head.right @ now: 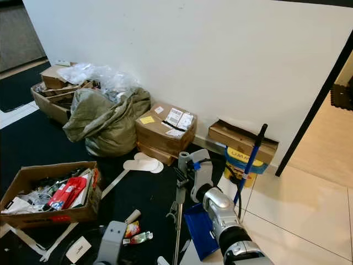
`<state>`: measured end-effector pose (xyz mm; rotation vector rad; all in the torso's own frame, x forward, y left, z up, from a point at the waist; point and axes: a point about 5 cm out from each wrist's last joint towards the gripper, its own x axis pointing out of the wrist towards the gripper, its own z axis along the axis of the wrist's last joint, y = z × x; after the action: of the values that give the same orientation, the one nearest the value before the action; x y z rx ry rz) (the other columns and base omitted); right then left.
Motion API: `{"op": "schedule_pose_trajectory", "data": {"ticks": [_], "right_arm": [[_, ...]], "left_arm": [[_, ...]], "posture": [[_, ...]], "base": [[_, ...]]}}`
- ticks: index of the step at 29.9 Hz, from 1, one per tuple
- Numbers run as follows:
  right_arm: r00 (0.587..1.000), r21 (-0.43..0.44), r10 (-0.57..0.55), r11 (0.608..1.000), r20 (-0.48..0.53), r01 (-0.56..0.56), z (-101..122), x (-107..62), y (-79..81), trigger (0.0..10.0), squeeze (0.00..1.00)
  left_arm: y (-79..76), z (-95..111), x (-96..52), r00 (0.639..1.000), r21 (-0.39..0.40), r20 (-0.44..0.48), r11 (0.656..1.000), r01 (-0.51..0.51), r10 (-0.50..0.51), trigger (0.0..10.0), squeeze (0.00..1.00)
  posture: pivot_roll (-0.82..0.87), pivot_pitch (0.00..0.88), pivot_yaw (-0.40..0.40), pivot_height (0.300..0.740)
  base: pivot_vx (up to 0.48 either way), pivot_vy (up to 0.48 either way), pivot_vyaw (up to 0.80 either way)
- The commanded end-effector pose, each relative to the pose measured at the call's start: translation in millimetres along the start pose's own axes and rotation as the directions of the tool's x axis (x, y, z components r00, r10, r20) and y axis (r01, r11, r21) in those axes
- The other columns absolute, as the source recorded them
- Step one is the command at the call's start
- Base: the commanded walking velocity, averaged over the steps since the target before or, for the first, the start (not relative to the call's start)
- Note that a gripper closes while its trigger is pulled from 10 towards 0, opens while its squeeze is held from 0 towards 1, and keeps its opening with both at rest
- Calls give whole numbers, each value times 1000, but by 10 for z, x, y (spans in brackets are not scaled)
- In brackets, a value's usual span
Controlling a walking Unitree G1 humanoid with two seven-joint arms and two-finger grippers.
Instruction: Sweep floor
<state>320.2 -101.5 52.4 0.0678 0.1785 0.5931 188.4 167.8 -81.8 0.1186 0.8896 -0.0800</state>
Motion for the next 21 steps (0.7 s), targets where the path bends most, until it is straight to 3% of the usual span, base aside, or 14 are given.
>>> {"op": "schedule_pose_trajectory", "data": {"ticks": [1,9,21], "right_arm": [[999,12,1,1000,32,-2,50,25,13,10000,0],[999,11,4,1000,32,-5,45,22,19,10000,0],[999,24,13,1000,36,-14,34,46,81,10000,0]], "left_arm": [[63,-53,-19,1000,-2,-7,1000,-6,6,10000,0],[202,-146,-59,1000,-7,-23,1000,-21,21,10000,0],[45,-148,-40,999,2,-35,1000,-12,12,10000,0]], "posture": [[-128,1,5,740],[-125,6,0,740],[-93,46,16,740]], "base": [[0,0,0],[0,0,0],[0,0,0]]}}
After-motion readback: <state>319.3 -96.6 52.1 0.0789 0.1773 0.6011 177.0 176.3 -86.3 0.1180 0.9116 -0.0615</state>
